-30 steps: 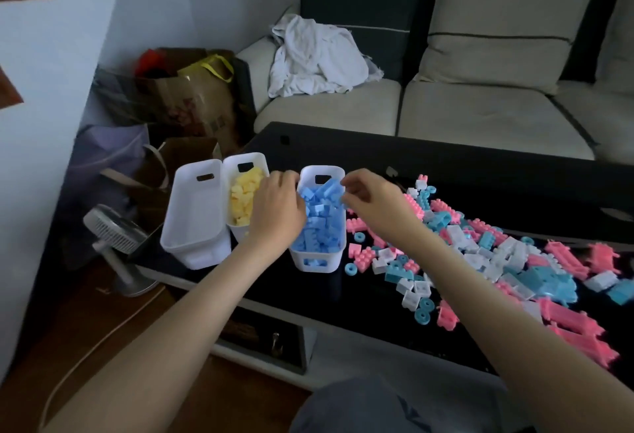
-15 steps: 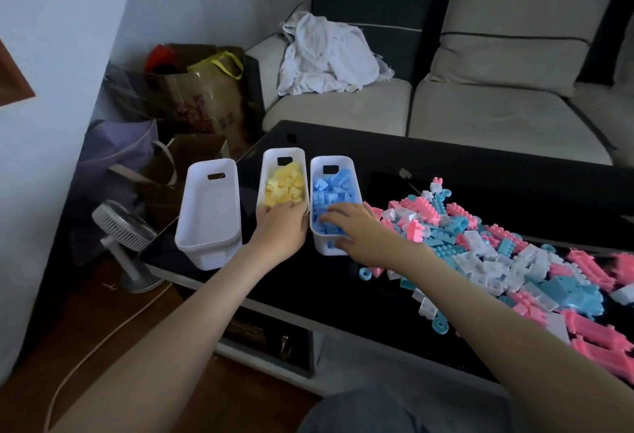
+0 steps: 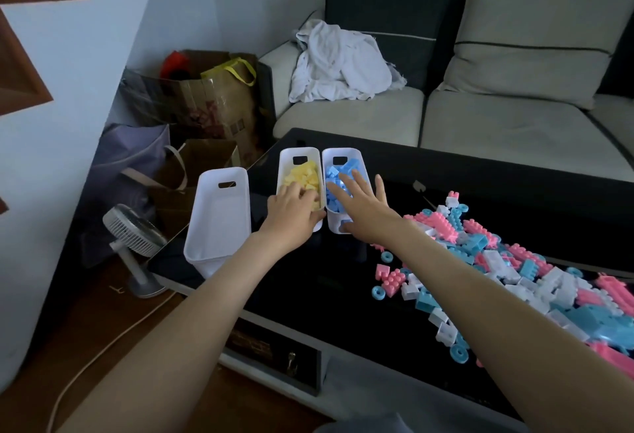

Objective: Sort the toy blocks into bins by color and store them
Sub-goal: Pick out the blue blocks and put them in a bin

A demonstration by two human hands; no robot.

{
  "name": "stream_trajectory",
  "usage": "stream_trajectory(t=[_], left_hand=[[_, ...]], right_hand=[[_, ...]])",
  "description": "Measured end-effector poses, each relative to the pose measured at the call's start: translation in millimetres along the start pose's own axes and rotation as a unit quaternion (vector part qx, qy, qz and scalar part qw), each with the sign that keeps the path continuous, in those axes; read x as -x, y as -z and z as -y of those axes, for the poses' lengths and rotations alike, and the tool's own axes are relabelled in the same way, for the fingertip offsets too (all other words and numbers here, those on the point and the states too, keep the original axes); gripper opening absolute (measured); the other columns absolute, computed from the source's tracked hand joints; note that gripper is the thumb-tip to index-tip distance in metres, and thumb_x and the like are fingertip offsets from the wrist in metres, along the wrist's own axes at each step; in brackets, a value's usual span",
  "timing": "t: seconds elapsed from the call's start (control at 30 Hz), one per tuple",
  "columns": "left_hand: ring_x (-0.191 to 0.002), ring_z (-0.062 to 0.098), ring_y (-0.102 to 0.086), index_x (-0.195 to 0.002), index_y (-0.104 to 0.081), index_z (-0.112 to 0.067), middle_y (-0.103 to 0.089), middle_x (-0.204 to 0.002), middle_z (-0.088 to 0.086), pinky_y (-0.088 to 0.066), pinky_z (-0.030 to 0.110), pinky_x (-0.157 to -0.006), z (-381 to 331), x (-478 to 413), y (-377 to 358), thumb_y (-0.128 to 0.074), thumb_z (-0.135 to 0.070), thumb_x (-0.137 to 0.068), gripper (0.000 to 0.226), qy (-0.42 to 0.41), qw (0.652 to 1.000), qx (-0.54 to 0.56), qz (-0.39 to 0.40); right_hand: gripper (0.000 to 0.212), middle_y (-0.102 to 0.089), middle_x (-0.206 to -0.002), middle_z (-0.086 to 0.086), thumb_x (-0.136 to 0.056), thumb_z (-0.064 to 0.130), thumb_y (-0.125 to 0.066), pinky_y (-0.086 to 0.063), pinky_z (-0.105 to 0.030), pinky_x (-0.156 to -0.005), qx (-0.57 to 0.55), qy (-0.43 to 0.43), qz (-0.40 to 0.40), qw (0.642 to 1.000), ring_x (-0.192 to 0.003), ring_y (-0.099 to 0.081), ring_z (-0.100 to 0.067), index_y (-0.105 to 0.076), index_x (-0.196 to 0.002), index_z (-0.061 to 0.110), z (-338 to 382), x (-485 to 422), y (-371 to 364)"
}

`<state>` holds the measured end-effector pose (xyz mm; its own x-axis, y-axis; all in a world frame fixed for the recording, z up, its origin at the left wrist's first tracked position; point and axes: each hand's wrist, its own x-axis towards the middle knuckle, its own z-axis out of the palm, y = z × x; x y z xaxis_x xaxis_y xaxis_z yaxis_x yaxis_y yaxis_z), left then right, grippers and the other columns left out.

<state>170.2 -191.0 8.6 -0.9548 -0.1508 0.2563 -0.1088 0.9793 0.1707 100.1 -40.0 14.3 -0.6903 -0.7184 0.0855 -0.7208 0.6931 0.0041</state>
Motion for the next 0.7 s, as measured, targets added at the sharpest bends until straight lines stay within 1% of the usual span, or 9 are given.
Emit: stream_trajectory(t=[0.1,0.2,0.27,0.33,0.43,0.5,0.57,0.63,0.7], left_hand=[[-0.105,0.028,-0.043,-0.119,-0.050,-0.014,-0.046,-0.118,0.011,-0.038,0.035,-0.082,11,17,22,-0.055,-0.038,-0.089,0.039,-0.002,0.994,-0.077,-0.075],[-0.102,0.027,-0.046,-0.111,-0.049,-0.016,-0.048,-0.112,0.008,-0.038,0.034,-0.076,39,37,47,-0.052,-0.040,-0.085,0.035,0.009,0.996,-0.086,-0.001],[-0.090,0.021,-0.050,-0.111,-0.049,-0.020,-0.050,-0.109,0.003,-0.039,0.031,-0.065,57,52,60,-0.051,-0.039,-0.085,0.033,0.050,0.995,-0.052,0.067],[-0.075,0.015,-0.052,-0.119,-0.044,-0.025,-0.056,-0.101,0.001,-0.039,0.029,-0.056,69,66,64,-0.050,-0.039,-0.086,0.036,0.081,0.992,-0.008,0.094],[-0.067,0.011,-0.056,-0.125,-0.029,-0.029,-0.061,-0.087,0.000,-0.042,0.026,-0.051,75,80,59,-0.052,-0.047,-0.086,0.049,0.079,0.989,0.034,0.116],[-0.069,0.011,-0.056,-0.127,-0.032,-0.023,-0.059,-0.082,-0.003,-0.044,0.026,-0.055,76,84,56,-0.049,-0.047,-0.089,0.048,0.087,0.987,0.015,0.135],[-0.072,0.010,-0.052,-0.122,-0.050,-0.013,-0.057,-0.082,-0.003,-0.038,0.022,-0.060,76,86,54,-0.043,-0.040,-0.096,0.038,0.086,0.984,-0.036,0.152],[-0.084,0.015,-0.055,-0.118,-0.058,-0.008,-0.062,-0.097,0.005,-0.034,0.020,-0.070,74,90,54,-0.038,-0.034,-0.100,0.037,0.091,0.983,-0.061,0.150],[-0.097,0.022,-0.057,-0.116,-0.058,-0.007,-0.062,-0.110,0.010,-0.036,0.024,-0.076,68,94,57,-0.038,-0.032,-0.101,0.036,0.112,0.983,-0.071,0.128]], right_hand=[[0.088,-0.003,-0.156,-0.005,-0.082,0.033,-0.066,-0.001,-0.049,-0.115,-0.030,0.047,-0.049,0.997,-0.144,0.004,-0.024,-0.008,-0.149,0.027,18,3,5],[0.079,-0.016,-0.152,-0.004,-0.083,0.029,-0.066,-0.014,-0.046,-0.112,-0.062,0.086,-0.089,0.990,-0.140,-0.012,-0.025,-0.018,-0.146,0.026,48,2,12],[0.073,-0.022,-0.150,-0.002,-0.086,0.025,-0.062,-0.016,-0.045,-0.112,-0.092,0.097,-0.098,0.986,-0.138,-0.017,-0.024,-0.021,-0.146,0.023,69,0,16],[0.068,-0.025,-0.150,-0.001,-0.087,0.022,-0.058,-0.016,-0.043,-0.112,-0.133,0.111,-0.073,0.982,-0.138,-0.018,-0.022,-0.023,-0.146,0.022,88,-2,19],[0.060,-0.032,-0.147,-0.001,-0.090,0.019,-0.054,-0.017,-0.042,-0.112,-0.170,0.138,-0.018,0.975,-0.136,-0.022,-0.021,-0.029,-0.144,0.021,109,-1,22],[0.056,-0.037,-0.145,-0.004,-0.091,0.018,-0.052,-0.022,-0.042,-0.111,-0.175,0.148,0.011,0.973,-0.134,-0.028,-0.023,-0.031,-0.144,0.018,119,1,20],[0.056,-0.038,-0.145,-0.005,-0.093,0.019,-0.051,-0.025,-0.043,-0.111,-0.159,0.154,0.038,0.974,-0.133,-0.030,-0.023,-0.029,-0.145,0.018,125,4,18],[0.059,-0.037,-0.145,-0.005,-0.093,0.020,-0.050,-0.027,-0.043,-0.111,-0.156,0.149,0.058,0.975,-0.133,-0.031,-0.023,-0.024,-0.147,0.020,125,7,17],[0.061,-0.038,-0.143,-0.005,-0.094,0.019,-0.049,-0.031,-0.043,-0.109,-0.170,0.134,0.066,0.974,-0.131,-0.033,-0.023,-0.021,-0.148,0.023,123,9,19]])
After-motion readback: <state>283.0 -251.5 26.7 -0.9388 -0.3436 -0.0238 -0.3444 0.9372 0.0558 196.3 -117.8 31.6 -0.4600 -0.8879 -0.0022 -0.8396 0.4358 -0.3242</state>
